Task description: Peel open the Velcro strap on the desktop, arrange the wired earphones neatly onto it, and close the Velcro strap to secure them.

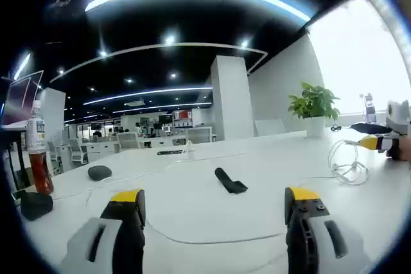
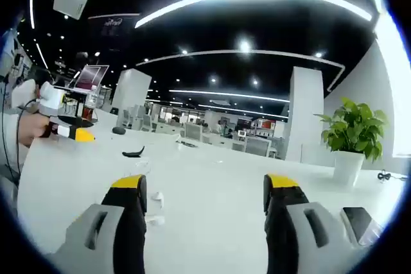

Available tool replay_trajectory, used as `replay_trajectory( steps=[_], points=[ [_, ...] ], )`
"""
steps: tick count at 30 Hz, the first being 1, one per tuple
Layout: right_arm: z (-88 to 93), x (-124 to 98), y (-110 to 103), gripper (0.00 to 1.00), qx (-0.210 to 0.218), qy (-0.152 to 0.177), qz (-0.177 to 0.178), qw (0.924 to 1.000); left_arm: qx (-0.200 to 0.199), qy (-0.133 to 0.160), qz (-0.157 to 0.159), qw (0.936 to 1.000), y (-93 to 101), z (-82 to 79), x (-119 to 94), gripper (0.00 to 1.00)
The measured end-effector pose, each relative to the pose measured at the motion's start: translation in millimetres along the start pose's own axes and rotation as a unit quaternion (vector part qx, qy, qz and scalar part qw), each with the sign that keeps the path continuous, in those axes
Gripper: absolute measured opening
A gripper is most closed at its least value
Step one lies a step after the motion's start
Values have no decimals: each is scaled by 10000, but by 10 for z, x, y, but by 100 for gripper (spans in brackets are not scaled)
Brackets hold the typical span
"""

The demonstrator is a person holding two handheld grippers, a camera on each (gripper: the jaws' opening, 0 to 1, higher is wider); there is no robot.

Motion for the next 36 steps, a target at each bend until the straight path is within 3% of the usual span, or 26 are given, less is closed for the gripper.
replay_trajectory(
  steps=[36],
  points=[
    [20, -5, 5, 75, -33, -48, 9, 10000, 21, 20, 7, 10000, 10, -1, -4, 91]
  ],
)
Point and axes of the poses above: the point that each gripper's makers call its tool centre point, and the gripper's own axes: x roughly forward along the fingers, y roughly to its right, z roughly out of its underside, the point moved 4 cm from there along -x, roughly backward along the fingers, and after that the axes turned 14 degrees about -x, right-handed, at the moved point
